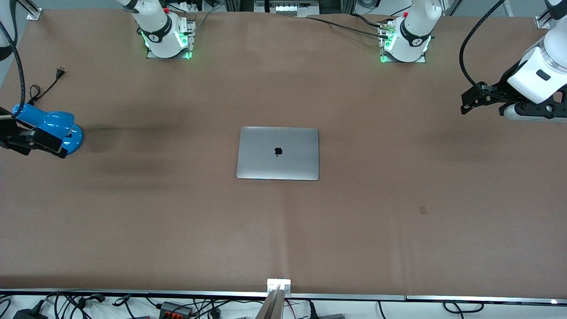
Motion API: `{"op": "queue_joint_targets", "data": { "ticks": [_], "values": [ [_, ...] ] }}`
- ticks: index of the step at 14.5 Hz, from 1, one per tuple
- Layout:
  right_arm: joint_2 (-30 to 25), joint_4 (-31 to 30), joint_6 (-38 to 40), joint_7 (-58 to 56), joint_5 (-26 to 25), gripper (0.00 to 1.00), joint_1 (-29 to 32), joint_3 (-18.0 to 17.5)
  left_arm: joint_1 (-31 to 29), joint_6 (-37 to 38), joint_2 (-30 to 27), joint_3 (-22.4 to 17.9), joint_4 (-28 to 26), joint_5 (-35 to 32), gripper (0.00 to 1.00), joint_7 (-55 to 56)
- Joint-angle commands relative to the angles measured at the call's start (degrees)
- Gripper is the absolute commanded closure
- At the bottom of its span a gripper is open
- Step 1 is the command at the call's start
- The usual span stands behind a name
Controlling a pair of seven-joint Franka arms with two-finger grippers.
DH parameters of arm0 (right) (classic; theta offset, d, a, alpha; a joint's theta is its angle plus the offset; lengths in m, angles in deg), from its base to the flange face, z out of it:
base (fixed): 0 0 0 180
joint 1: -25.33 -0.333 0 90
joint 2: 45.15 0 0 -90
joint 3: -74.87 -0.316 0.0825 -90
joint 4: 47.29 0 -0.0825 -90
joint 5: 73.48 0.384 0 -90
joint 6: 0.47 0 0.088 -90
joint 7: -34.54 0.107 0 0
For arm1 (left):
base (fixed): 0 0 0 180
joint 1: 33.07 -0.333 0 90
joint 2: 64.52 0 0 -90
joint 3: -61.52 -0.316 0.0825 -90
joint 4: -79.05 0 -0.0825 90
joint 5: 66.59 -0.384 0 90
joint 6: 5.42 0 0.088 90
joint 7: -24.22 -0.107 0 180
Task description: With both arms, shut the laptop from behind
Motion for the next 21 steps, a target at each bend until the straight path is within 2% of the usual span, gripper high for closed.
{"op": "queue_joint_targets", "data": {
  "ticks": [1, 6, 11, 15, 21],
  "values": [
    [-2.5, -2.2, 2.2, -1.1, -3.2, 0.00, 1.3, -2.1, -0.7, 3.3, -0.7, -0.5, 0.1, -1.0, 0.00, -1.8],
    [-11.0, -13.8, 0.3, -1.0, -3.5, 0.00, 1.3, -2.2, -0.8, 4.5, -0.3, -0.2, 1.8, -1.3, 0.00, -2.4],
    [-16.4, -20.7, -0.5, -1.2, -3.7, 0.00, 1.3, -2.2, -0.4, 4.9, -0.3, 0.8, 2.8, -3.7, 0.00, -2.3],
    [-18.3, -23.4, -0.5, -1.3, -3.7, 0.00, 1.3, -2.2, 0.0, 5.1, -0.3, 0.7, 3.1, -3.8, 0.00, -1.9],
    [-18.7, -23.7, 0.0, -1.5, -3.6, 0.00, 1.3, -2.2, 0.1, 6.1, -0.3, 0.7, 3.8, -3.8, 0.00, -1.9]
  ]
}}
